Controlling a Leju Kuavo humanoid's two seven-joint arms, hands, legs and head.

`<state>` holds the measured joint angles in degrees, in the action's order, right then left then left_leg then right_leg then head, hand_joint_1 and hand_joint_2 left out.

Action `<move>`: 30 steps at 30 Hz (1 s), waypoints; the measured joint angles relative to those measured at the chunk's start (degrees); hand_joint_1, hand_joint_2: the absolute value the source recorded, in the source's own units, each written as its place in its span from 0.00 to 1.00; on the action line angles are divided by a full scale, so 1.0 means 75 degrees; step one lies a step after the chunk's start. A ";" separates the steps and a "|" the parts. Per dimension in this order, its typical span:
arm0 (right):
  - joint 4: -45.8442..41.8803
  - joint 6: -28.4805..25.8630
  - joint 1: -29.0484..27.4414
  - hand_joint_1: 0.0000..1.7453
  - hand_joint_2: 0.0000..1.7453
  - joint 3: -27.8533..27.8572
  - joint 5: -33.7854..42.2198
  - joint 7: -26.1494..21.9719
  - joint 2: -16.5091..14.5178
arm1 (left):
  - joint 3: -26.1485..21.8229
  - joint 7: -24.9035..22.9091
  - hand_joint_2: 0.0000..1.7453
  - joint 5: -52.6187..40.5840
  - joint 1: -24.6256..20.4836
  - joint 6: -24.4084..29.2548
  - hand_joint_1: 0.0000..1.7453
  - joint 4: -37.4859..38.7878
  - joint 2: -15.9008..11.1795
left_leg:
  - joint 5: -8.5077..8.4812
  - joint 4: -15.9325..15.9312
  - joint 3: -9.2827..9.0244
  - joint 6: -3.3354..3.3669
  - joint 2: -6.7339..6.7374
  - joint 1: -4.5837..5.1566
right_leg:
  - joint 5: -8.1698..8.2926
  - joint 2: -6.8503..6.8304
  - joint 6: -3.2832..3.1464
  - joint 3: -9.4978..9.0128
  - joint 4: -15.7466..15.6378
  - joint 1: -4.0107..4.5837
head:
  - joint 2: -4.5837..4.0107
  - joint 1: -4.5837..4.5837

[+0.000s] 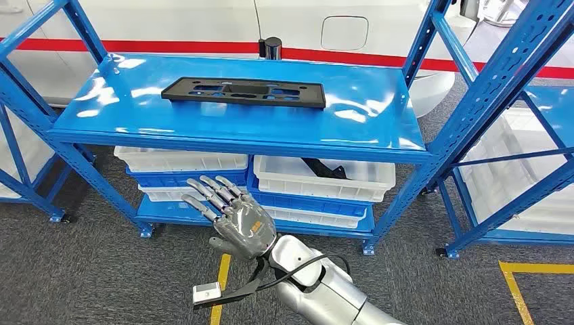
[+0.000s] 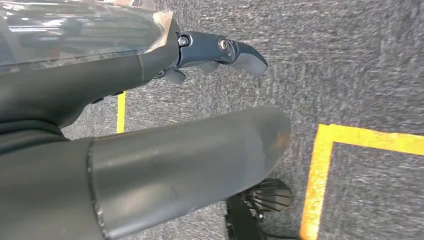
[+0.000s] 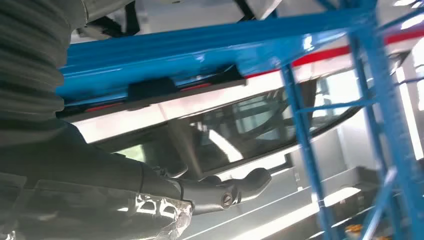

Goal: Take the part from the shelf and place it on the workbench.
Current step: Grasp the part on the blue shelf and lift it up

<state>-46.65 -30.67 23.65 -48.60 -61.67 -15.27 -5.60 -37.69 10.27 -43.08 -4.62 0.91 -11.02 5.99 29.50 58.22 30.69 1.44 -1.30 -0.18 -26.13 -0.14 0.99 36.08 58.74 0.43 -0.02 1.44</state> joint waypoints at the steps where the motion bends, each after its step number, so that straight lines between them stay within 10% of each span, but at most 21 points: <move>1: -0.0008 -0.0045 0.0005 0.00 1.00 0.0043 0.0009 0.0041 0.0007 | -0.0004 0.0001 0.00 0.0004 0.0012 0.0008 0.00 0.0000 0.0004 | -0.0012 0.0036 -0.0013 -0.0023 0.0008 0.0002 | 0.0036 0.0006 -0.0035 -0.0005 -0.0017 0.0005 | 0.0000 0.0002; 5: -0.0097 -0.0260 0.0065 0.00 1.00 0.0324 -0.0012 0.0320 0.0016 | -0.0036 0.0019 0.00 0.0029 0.0058 0.0074 0.00 0.0001 0.0015 | 0.0128 0.0441 0.0067 -0.0145 0.0072 -0.0004 | 0.0061 0.0034 -0.0172 -0.0315 -0.0134 -0.0120 | 0.0001 0.0001; 10: -0.0171 -0.0373 0.0107 0.00 1.00 0.0737 -0.0298 0.0729 0.0050 | -0.0072 0.0028 0.00 0.0029 0.0103 0.0098 0.00 0.0003 0.0020 | 0.0592 0.1999 0.1271 -0.0343 0.0126 -0.0103 | -0.0117 0.0056 -0.0258 -0.0536 -0.0159 -0.0151 | 0.0000 -0.0018; 14: -0.0203 -0.0392 0.0110 0.00 1.00 0.1096 -0.0589 0.1032 0.0087 | -0.0098 0.0026 0.00 0.0014 0.0107 0.0104 0.00 0.0009 0.0011 | -0.0540 0.0429 0.0911 -0.0370 0.0174 -0.0160 | -0.0327 0.0079 -0.0135 -0.0792 -0.0162 -0.0161 | 0.0000 -0.0018; 20: -0.0290 -0.0390 0.0110 0.00 1.00 0.1333 -0.0882 0.1241 0.0132 | -0.0133 0.0016 0.00 -0.0003 0.0101 0.0109 0.00 0.0032 0.0027 | -0.0621 0.0076 0.0704 -0.0072 0.0186 -0.0125 | -0.0598 0.0068 0.0104 -0.0715 0.0054 -0.0100 | 0.0001 -0.0014; 24: -0.0313 -0.0320 0.0055 0.00 1.00 0.1479 -0.1038 0.1340 0.0177 | -0.0163 0.0015 0.00 -0.0007 0.0076 0.0105 0.00 0.0034 0.0026 | -0.0519 0.0060 0.0613 0.0072 0.0162 -0.0095 | -0.1137 0.0061 0.0101 0.0435 0.1945 -0.0120 | 0.0000 0.0010; 26: -0.0313 -0.0255 0.0001 0.00 1.00 0.1528 -0.1067 0.1356 0.0205 | -0.0177 0.0015 0.00 -0.0014 0.0078 0.0099 0.00 0.0035 0.0028 | -0.0440 0.0061 0.0519 0.0082 0.0130 -0.0079 | -0.0943 0.0061 0.0196 0.0687 0.2059 -0.0120 | 0.0000 0.0010; 30: -0.0318 -0.0137 -0.0016 0.00 1.00 0.1583 -0.1105 0.1370 0.0224 | -0.0181 0.0015 0.00 -0.0039 0.0066 0.0088 0.00 0.0035 0.0036 | -0.0252 0.0059 0.0270 -0.0008 0.0083 -0.0050 | 0.0045 0.0054 0.0261 -0.0009 0.0206 -0.0084 | 0.0000 0.0004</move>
<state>-49.04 -31.69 23.54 -36.72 -69.96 -4.99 -3.92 -39.05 10.38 -43.37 -4.13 1.56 -10.75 6.26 27.61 58.66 32.72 1.38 -0.68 -0.56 -25.79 0.26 2.95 36.01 60.28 -0.20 -0.02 1.48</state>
